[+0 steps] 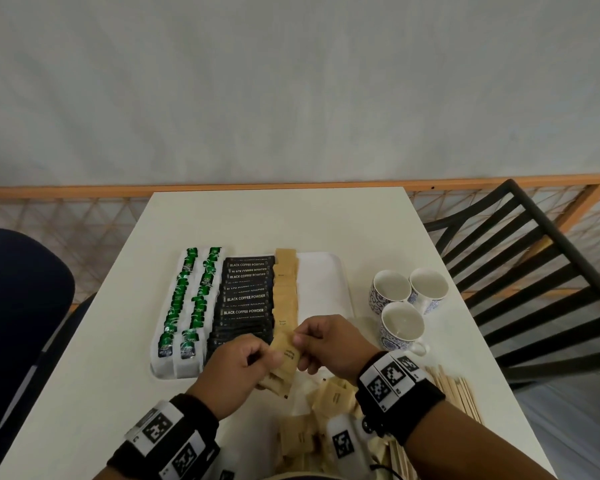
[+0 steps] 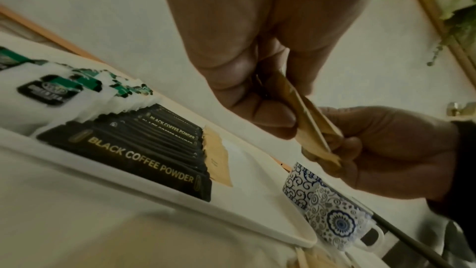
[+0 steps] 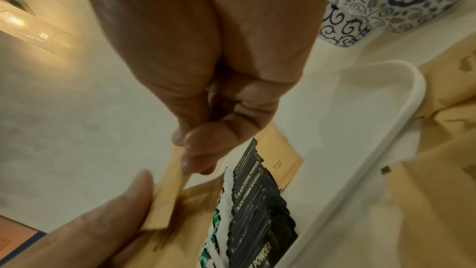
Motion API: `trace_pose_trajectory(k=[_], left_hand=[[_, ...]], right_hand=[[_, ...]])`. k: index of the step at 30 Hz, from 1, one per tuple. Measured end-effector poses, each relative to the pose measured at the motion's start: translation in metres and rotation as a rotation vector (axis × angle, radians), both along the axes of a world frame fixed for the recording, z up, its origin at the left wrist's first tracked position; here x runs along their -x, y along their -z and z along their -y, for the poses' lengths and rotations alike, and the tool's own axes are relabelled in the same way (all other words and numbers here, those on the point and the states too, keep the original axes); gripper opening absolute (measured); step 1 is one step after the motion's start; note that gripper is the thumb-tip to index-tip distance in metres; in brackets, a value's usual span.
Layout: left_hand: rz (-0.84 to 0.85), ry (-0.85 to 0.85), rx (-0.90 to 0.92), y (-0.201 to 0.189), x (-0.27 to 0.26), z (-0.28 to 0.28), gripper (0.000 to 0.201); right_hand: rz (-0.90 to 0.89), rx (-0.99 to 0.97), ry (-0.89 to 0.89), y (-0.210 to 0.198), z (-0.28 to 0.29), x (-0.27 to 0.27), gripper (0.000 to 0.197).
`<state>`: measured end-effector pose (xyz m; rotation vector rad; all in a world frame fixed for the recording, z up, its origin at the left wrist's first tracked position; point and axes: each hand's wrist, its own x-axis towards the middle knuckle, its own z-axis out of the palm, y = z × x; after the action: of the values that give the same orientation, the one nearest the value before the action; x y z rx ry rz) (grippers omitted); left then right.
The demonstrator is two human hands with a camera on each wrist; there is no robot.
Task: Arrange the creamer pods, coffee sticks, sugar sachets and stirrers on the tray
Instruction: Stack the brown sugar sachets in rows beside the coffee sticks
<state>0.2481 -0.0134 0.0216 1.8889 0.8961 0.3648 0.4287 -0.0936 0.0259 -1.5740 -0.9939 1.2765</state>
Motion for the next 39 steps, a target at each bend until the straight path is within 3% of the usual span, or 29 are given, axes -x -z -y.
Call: trace_pose_trajectory(k=[4,9,12,14,16,20,23,32,39], left_hand=[[-0.110,0.064,-0.006,0.005,-0.003,-0.010,0.016],[-0.281,0.292,-0.219,0.008,-0.013,-0.022,0.019],[-0.272,0.236,-0.227,0.011,-0.019,-0.027,0.017],[-0.252,0.136,-0.212,0.014,-0.020,-0.033,0.021],[-0.222,0.033,-0.159,0.017,-0.017,-0.039,0.021],[-0.185,-0.089,-0.013,0.024,-0.006,-0.049,0.034],[-0.136,-0.193,0.068,0.023,-0.004,-0.055,0.037],[-0.021,-0.300,0.165,0.021,-0.001,-0.058,0.032],[-0.009,-0.305,0.170,0.021,0.000,-0.058,0.034]], right_hand=[[-0.057,-0.002,0.019,0.009,-0.006,-0.006,0.009],[0.628,-0.062,-0.334,0.015,-0.015,-0.010,0.025],[0.808,0.000,-0.442,0.020,-0.025,-0.012,0.033],[0.761,0.065,-0.391,0.023,-0.029,-0.015,0.037],[0.677,0.105,-0.248,0.031,-0.034,-0.021,0.019],[0.543,0.225,0.006,0.055,-0.044,-0.024,0.033],[0.510,0.275,0.097,0.068,-0.051,-0.020,0.039],[0.646,0.312,-0.001,0.067,-0.067,-0.010,0.036],[0.610,0.288,0.090,0.067,-0.073,-0.011,0.029]])
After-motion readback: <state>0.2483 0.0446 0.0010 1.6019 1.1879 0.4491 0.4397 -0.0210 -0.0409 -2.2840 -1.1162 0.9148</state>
